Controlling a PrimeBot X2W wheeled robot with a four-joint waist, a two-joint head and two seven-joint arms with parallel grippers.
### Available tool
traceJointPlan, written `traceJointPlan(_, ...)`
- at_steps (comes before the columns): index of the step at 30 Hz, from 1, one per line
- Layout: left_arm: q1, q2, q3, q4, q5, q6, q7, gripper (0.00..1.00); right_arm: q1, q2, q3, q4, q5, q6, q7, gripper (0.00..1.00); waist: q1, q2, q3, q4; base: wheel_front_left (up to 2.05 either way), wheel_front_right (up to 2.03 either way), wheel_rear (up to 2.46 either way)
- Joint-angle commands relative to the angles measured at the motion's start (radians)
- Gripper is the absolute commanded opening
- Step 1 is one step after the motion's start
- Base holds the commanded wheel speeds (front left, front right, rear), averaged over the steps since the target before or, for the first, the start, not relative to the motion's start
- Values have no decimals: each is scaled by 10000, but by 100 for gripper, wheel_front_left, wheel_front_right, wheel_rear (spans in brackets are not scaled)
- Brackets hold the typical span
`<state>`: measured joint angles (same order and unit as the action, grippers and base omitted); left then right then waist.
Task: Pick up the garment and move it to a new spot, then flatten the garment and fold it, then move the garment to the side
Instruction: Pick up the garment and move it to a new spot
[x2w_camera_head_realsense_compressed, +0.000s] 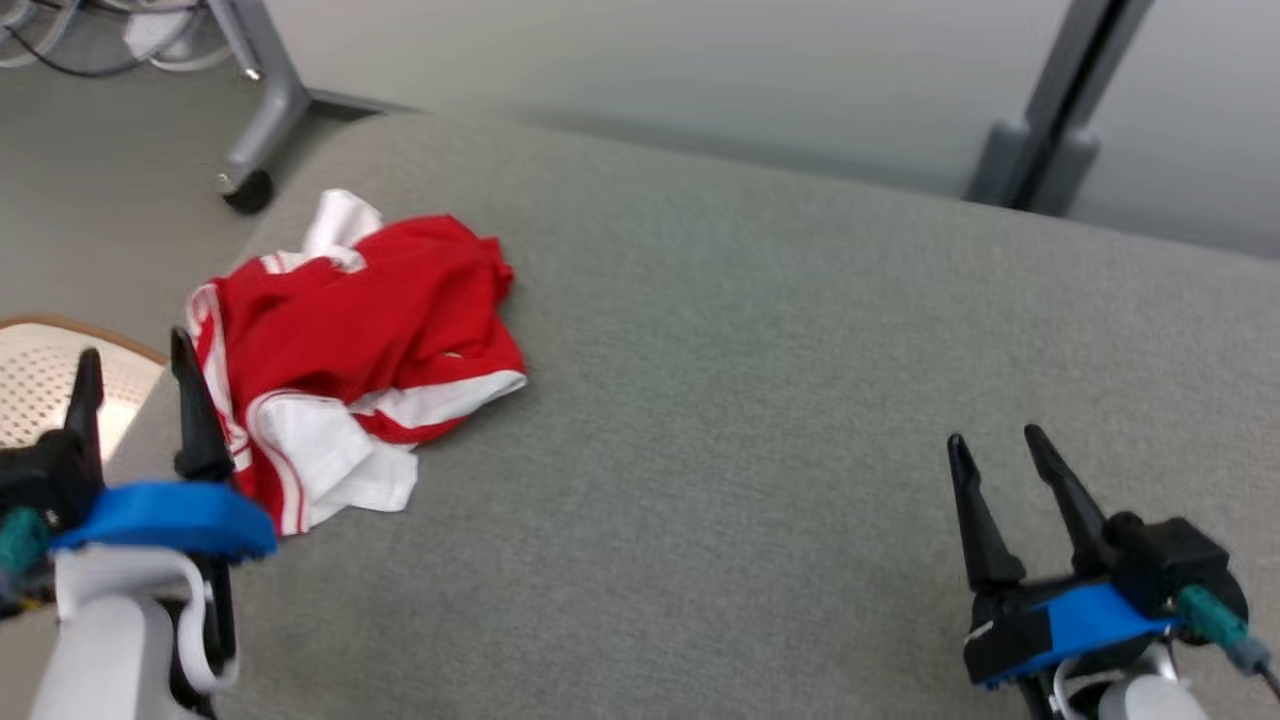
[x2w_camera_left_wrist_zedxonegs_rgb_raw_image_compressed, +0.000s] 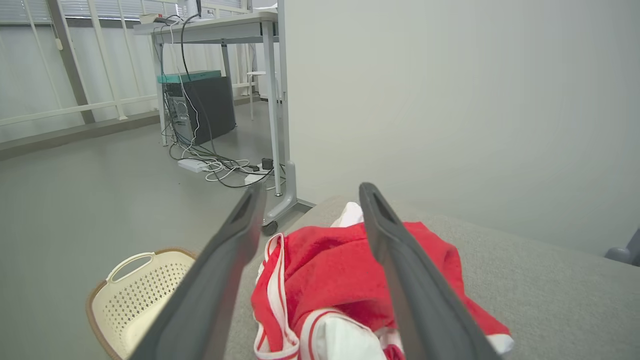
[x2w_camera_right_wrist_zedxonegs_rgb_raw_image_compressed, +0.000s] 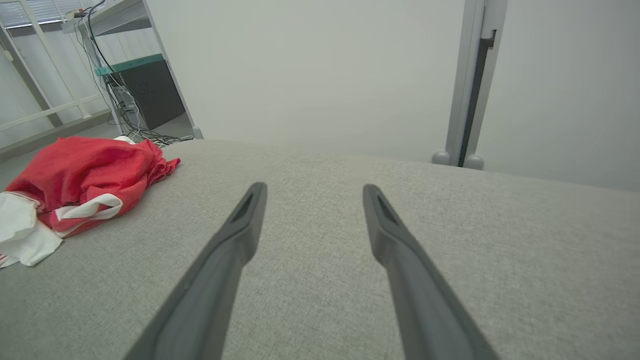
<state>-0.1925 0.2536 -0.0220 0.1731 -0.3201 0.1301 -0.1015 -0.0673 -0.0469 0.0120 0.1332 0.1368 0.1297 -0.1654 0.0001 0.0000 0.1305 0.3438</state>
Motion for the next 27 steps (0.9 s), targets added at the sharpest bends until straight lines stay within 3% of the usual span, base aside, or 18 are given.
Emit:
traceJointPlan(1, -691, 142, 120, 226, -154, -148, -44, 100, -221, -60, -79, -295, -232, 19, 143, 100, -1, 0, 338, -197, 0, 0, 0)
traceJointPlan(15, -3892, 1106, 506, 2818, -695, -800, 286, 100, -931, -56, -221, -1640, -722, 19, 598, 100, -1, 0, 2078, -1426, 0, 0, 0)
traceJointPlan(27, -4845, 564, 154, 6215, -1358, -1475, 1280, 100, -1177, -57, -415, -2048, -937, 19, 751, 100, -1, 0, 2820, -1431, 0, 0, 0)
